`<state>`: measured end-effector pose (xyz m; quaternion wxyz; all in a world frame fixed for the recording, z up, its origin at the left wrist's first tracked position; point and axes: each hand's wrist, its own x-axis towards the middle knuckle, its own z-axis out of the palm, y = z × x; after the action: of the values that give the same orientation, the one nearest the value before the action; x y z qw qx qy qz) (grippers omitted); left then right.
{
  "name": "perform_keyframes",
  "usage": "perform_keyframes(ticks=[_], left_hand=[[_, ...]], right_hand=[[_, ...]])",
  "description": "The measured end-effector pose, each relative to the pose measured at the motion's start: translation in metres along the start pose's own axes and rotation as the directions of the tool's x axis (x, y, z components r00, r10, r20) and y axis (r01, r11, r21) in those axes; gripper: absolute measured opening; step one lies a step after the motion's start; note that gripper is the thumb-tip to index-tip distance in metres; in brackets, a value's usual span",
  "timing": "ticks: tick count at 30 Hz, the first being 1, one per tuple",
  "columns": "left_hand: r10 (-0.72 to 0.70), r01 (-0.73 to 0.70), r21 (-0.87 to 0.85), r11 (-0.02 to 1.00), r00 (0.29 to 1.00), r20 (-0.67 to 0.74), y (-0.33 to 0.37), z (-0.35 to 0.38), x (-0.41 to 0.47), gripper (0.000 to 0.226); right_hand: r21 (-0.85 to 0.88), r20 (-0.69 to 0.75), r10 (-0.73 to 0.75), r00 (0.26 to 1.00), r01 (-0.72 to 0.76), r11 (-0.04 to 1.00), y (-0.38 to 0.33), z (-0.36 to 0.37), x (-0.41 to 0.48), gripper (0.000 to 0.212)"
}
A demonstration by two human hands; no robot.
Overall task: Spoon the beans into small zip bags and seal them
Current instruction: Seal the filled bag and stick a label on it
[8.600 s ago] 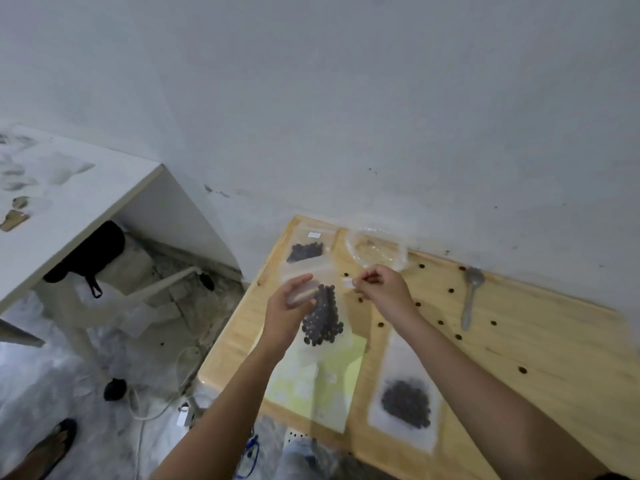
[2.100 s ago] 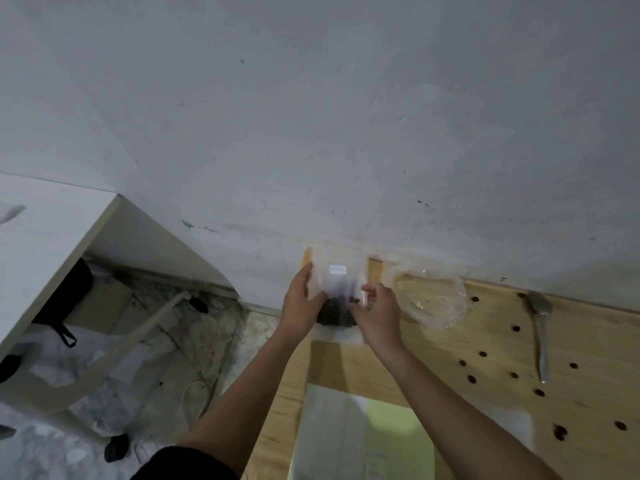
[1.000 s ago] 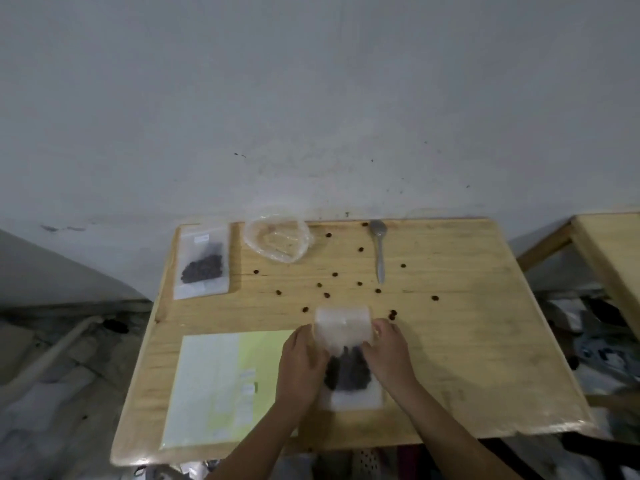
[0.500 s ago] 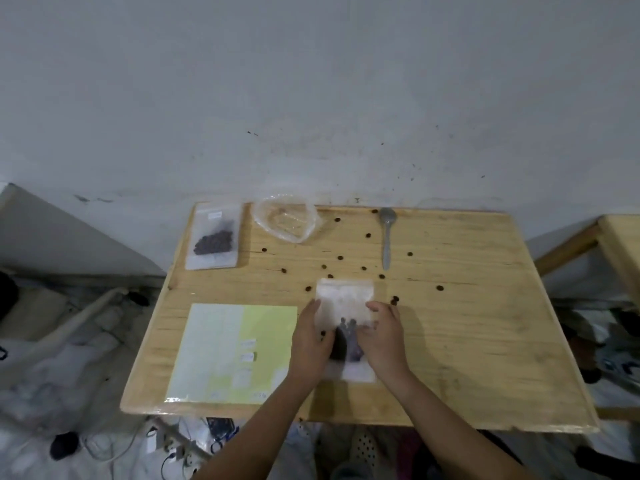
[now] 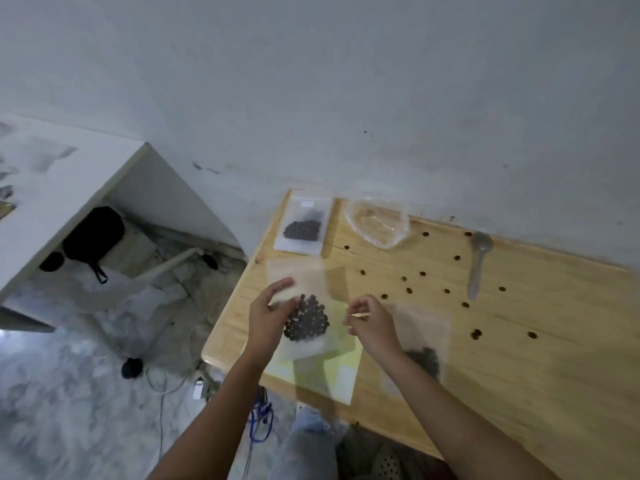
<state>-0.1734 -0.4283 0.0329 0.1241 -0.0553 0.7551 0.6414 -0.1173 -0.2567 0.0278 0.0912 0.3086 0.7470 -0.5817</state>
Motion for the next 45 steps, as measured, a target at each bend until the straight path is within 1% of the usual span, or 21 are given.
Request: perform_keyframes(ticks=[1,3,5,6,9,12,15,17,19,21,22,25,27,29,31,37,45], left_hand=[[-0.007,0.006,-0.014,1.000,0.997,-0.073,-0.004,-0.010,0.002,0.031],[-0.024,0.018,-0.035,0.999,0.984,-0.175,-0.010,-0.025,0.003,0.036],[-0.043,0.029,-0.067,0.997,0.974,-0.221,-0.013,-0.033,0.004,0.040],[-0.050,0.032,-0.079,0.996,0.971,-0.235,-0.013,-0.036,0.005,0.042],[-0.072,0.037,-0.142,0.989,0.965,-0.251,-0.012,-0.039,0.004,0.045],[-0.076,0.027,-0.190,0.981,0.965,-0.251,-0.012,-0.039,0.004,0.046],[-0.065,0.010,-0.222,0.975,0.968,-0.242,-0.007,-0.038,0.008,0.045],[-0.052,0.004,-0.238,0.971,0.979,-0.197,-0.001,-0.036,0.013,0.043],[-0.026,-0.004,-0.238,0.971,0.992,-0.125,0.006,-0.031,0.019,0.040],[0.005,-0.016,-0.229,0.973,0.999,-0.051,0.015,-0.022,0.026,0.039],[0.018,-0.020,-0.226,0.974,1.000,-0.008,0.020,-0.016,0.030,0.041],[0.055,-0.024,-0.219,0.975,0.989,0.137,0.035,0.001,0.041,0.051],[0.073,-0.029,-0.194,0.981,0.972,0.222,0.043,0.010,0.049,0.057],[0.075,-0.025,-0.174,0.984,0.956,0.284,0.051,0.017,0.058,0.061],[0.081,-0.030,-0.158,0.987,0.941,0.328,0.056,0.020,0.067,0.063],[0.062,-0.022,-0.103,0.994,0.913,0.403,0.064,0.023,0.094,0.065],[0.092,-0.057,-0.092,0.994,0.894,0.438,0.075,0.026,0.115,0.061]], right_hand=[[-0.101,0.034,0.018,0.999,-0.015,0.995,0.004,0.009,0.001,0.009],[-0.283,0.148,0.015,0.989,0.028,0.959,0.013,0.025,0.000,0.012],[-0.361,0.209,0.005,0.978,0.072,0.930,0.018,0.037,-0.003,0.021],[-0.371,0.213,0.002,0.977,0.079,0.925,0.018,0.043,-0.003,0.022],[-0.400,0.211,-0.006,0.978,0.092,0.912,0.020,0.055,-0.001,0.016],[-0.431,0.199,-0.011,0.980,0.098,0.897,0.022,0.058,0.002,0.019],[-0.378,0.126,-0.020,0.992,0.067,0.923,0.015,0.043,0.007,0.014],[-0.249,0.029,-0.011,1.000,0.018,0.968,0.004,0.026,0.015,0.010],[-0.103,-0.061,-0.015,0.998,0.009,0.995,-0.015,0.007,0.022,0.006],[-0.006,-0.087,-0.062,0.994,0.062,0.998,-0.039,-0.008,0.030,0.007],[0.009,-0.081,-0.101,0.992,0.102,0.995,-0.052,-0.012,0.033,0.008],[0.009,-0.048,-0.214,0.976,0.215,0.977,-0.088,-0.015,0.042,0.011],[-0.010,-0.057,-0.277,0.959,0.277,0.961,-0.104,-0.011,0.047,0.011],[-0.022,-0.075,-0.324,0.943,0.323,0.946,-0.115,-0.008,0.052,0.008],[-0.032,-0.085,-0.339,0.937,0.337,0.941,-0.123,-0.004,0.058,0.007],[-0.067,-0.145,-0.341,0.929,0.335,0.940,-0.133,0.002,0.076,0.012],[-0.108,-0.191,-0.323,0.927,0.307,0.946,-0.141,0.011,0.100,0.011]])
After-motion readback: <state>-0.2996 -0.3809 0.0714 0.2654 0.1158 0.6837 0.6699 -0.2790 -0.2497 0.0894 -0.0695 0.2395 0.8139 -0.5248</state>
